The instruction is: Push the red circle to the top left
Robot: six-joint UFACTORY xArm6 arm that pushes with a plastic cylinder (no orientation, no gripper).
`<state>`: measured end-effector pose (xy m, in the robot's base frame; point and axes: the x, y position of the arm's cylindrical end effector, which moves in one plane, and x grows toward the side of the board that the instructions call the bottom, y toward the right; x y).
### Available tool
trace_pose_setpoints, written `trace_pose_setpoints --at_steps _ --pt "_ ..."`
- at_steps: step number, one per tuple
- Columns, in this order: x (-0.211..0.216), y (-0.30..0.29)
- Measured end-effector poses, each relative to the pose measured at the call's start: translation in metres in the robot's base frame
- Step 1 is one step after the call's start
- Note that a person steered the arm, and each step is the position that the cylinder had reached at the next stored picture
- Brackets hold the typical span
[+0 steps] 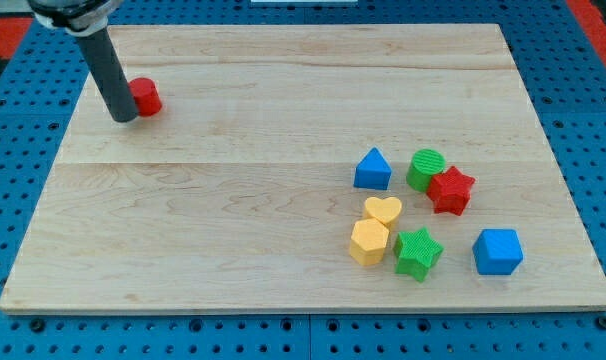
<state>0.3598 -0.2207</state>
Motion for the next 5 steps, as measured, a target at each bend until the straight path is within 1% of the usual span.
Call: trace_pose_setpoints --at_steps 1,3,4,5 --pt "-0.011 0.013" --pt "-0.016 0.043" --pt "-0.029 0.048" --pt "-0.059 0.046"
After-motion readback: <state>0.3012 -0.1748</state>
